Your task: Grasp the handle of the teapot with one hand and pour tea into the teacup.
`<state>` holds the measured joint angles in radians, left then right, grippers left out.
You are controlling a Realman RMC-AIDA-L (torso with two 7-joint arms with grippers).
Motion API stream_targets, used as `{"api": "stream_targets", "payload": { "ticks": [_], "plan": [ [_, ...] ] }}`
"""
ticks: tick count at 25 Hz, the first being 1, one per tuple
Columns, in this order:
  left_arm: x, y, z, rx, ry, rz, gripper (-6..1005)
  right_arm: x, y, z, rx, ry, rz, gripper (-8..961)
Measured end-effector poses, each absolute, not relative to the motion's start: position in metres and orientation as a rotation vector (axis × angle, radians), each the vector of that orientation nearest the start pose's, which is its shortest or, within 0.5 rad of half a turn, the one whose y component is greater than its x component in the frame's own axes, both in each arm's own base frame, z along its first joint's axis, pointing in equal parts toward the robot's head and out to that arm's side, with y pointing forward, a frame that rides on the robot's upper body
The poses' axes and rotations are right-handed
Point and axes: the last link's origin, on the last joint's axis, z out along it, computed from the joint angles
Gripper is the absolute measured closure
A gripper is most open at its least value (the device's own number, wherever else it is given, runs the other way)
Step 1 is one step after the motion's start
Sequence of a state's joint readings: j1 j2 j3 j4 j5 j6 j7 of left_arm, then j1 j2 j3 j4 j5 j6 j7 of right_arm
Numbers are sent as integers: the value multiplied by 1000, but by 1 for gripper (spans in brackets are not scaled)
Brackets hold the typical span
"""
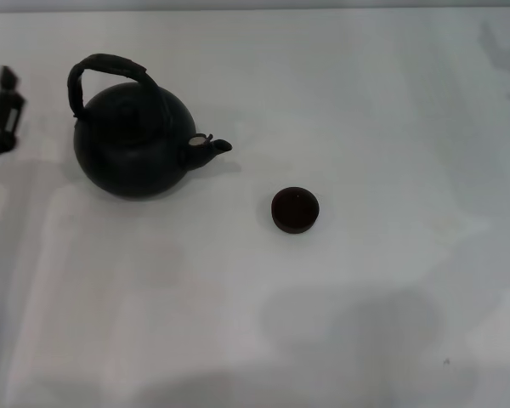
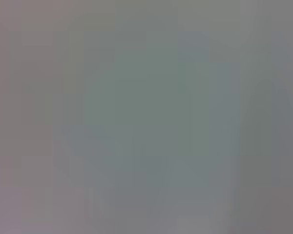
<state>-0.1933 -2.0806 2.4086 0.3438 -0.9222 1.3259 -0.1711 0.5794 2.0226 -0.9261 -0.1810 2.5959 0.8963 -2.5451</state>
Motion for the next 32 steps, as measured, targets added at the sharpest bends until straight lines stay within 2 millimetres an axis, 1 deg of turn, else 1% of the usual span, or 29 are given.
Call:
{"api": "stream_targets", "payload": {
  "ticks": [4,5,10,15,24,32],
  "plan": [
    [-345,269,-9,-1420,-632,-832,309,339,394,44,-1545,757,753,108],
    [-345,269,-9,-1420,-632,-832,309,339,394,44,-1545,757,753,108],
    [-347,282,1,-1399,-630,-843,313,345,383,41,-1544,760,756,108],
    [-352,292,13,-1338,-634,-844,314,354,374,41,-1534,771,746,108],
    [-360,299,30,-1251,-631,-828,314,366,358,42,-1505,785,747,108],
    [-363,301,32,-1229,-647,-821,314,366,359,43,-1504,785,746,108]
  ]
}}
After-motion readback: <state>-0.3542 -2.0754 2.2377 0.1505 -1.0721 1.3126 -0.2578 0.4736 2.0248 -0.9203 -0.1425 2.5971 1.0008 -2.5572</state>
